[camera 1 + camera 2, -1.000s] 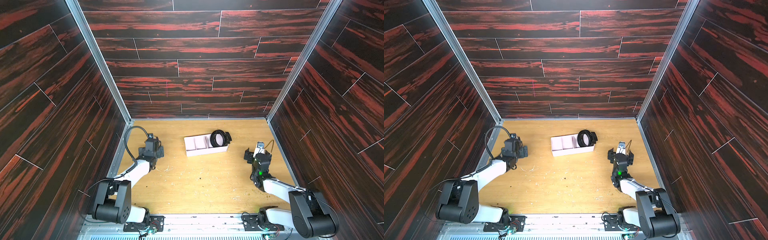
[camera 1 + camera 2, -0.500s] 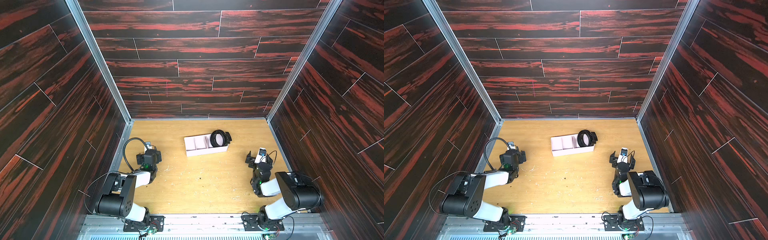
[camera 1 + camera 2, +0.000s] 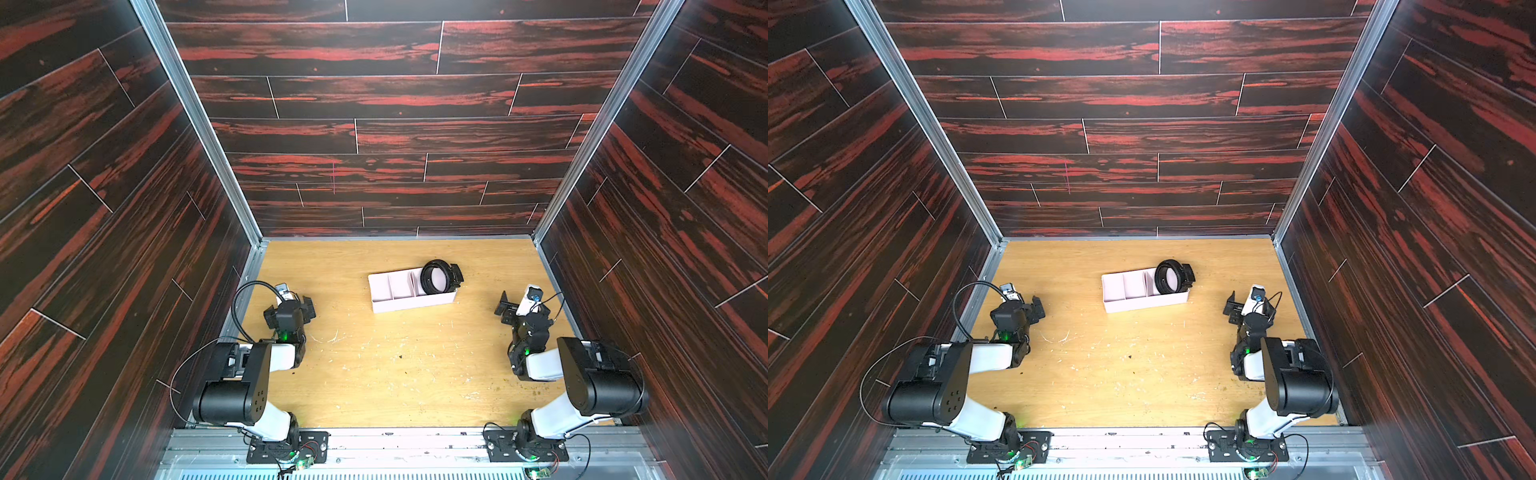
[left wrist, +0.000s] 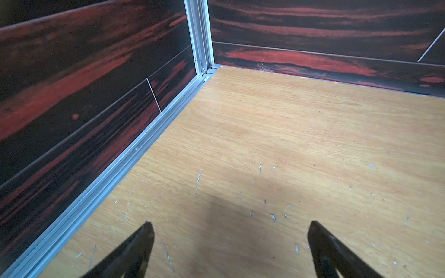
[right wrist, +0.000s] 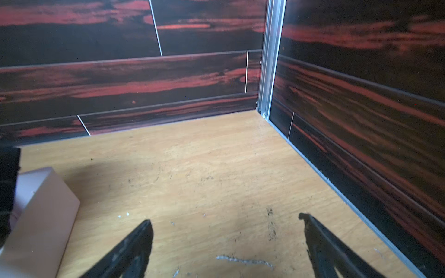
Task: Place the belts into the storage roll
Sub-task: Reset both arms
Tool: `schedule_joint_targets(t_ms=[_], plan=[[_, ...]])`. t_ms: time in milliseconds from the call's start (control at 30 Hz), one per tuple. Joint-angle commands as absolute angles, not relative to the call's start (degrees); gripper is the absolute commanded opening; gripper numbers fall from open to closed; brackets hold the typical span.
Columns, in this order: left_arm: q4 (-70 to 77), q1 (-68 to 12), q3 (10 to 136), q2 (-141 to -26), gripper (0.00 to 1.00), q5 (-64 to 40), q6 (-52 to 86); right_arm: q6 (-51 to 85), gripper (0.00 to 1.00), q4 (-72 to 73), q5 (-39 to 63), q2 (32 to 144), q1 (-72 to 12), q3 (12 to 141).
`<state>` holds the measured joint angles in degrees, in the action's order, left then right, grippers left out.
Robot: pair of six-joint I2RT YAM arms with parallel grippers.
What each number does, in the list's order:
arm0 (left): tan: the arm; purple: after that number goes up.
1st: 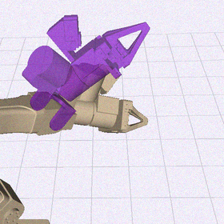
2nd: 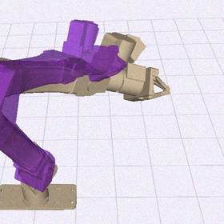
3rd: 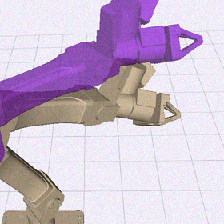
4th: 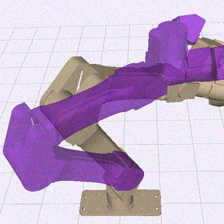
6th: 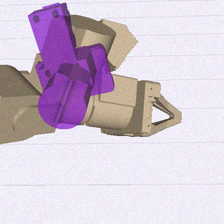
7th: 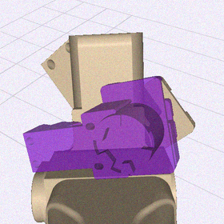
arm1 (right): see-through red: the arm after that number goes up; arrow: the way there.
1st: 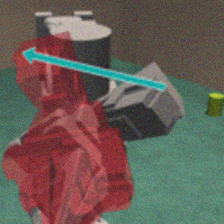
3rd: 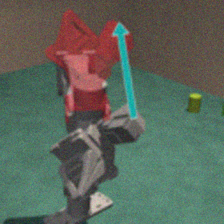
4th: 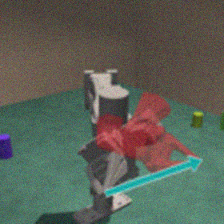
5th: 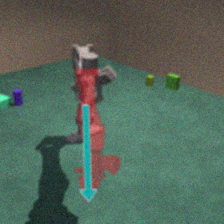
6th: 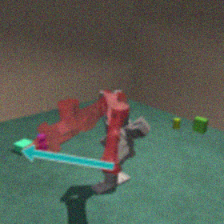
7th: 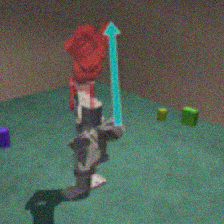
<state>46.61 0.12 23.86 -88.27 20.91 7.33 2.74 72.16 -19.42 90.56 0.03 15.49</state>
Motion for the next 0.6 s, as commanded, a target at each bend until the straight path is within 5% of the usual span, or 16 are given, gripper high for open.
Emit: schedule_joint_targets(t_ms=[0, 567], plan=[[48.10, 0.35, 23.62, -88.17, 1.00, 20.60, 7.38, 3.58, 0.99, 71.21, -18.57, 90.40, 0.25, 15.64], [47.74, 0.35, 23.64, -88.05, 1.00, 20.34, 7.21, 2.82, 0.99, 71.43, -16.44, 90.35, 0.20, 15.49]])
